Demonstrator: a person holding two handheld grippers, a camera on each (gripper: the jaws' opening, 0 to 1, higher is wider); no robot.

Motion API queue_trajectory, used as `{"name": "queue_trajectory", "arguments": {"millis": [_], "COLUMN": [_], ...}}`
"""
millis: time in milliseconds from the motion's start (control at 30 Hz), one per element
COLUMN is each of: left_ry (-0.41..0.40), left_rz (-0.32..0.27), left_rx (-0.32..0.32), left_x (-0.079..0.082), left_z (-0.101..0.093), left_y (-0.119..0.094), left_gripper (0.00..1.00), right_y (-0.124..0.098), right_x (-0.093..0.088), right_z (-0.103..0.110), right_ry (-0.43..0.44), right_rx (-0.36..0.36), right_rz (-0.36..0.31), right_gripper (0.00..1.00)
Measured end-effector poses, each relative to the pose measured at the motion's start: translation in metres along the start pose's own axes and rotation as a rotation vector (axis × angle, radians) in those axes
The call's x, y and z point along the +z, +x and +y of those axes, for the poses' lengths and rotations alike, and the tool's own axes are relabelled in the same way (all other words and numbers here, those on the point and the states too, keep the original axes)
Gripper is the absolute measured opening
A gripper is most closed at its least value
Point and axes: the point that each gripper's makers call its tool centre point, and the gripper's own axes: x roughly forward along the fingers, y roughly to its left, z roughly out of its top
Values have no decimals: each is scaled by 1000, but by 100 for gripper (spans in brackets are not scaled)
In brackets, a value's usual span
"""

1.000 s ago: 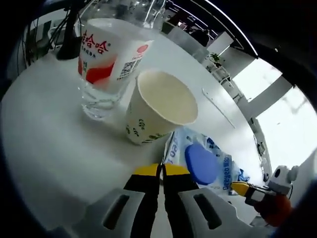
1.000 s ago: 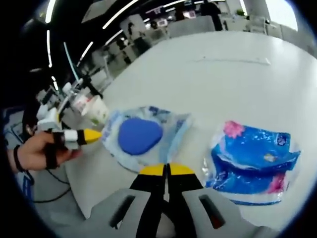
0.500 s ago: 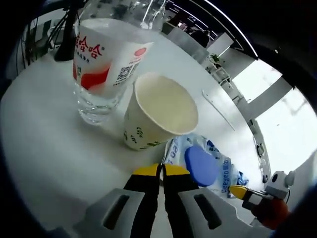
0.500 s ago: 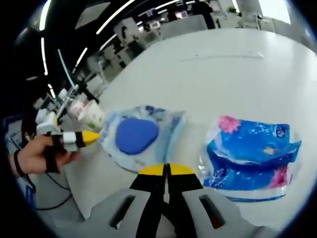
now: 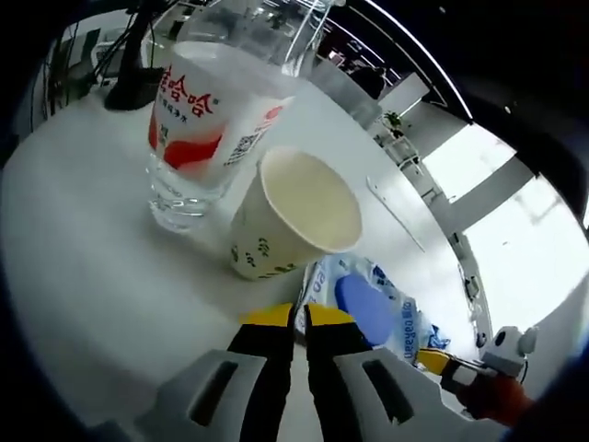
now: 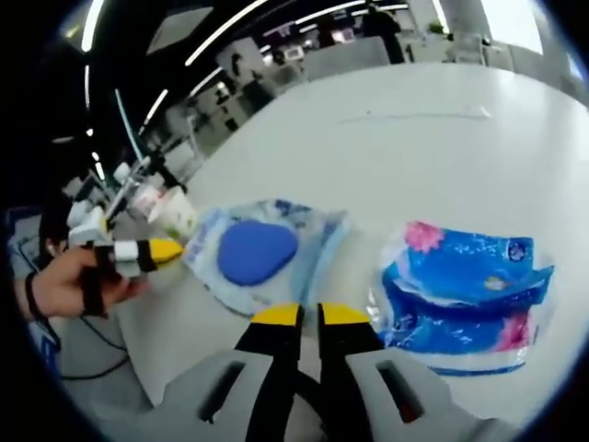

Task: Arrange the tabletop items into an orderly group along one side of the table until the central work area is clear of visible clutter.

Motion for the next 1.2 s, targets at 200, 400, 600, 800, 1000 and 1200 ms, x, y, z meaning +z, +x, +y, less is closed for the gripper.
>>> {"name": "queue_trajectory", "arguments": {"millis": [200, 400, 600, 800, 1000, 1200], "left_ry": [13, 23, 66, 162, 227, 295], "left_rz": [-4, 10, 44, 108, 154, 190], "left_rx": [7, -14, -27, -74, -140, -197], "left_x": [-5, -25, -49, -77, -97, -115], "left_z": [3, -1, -8, -28, -59, -89], "left_y": [-10, -20, -31, -32, -22, -15], "left_gripper": [0, 1, 1, 0, 0, 0], "right_y": [-9, -18, -34, -54, -77, -98], "right_x": [-6, -11, -13, -25, -34, -36], "right_z": [-1, -2, -8, -28, -57, -87], "right_ry": [11, 11, 14, 32, 79, 120], "right_rx": [-1, -13, -27, -65, -120, -183], "right_rz": [-11, -22, -43, -54, -81, -112], "right_gripper": [6, 1, 2, 2, 2, 1]}}
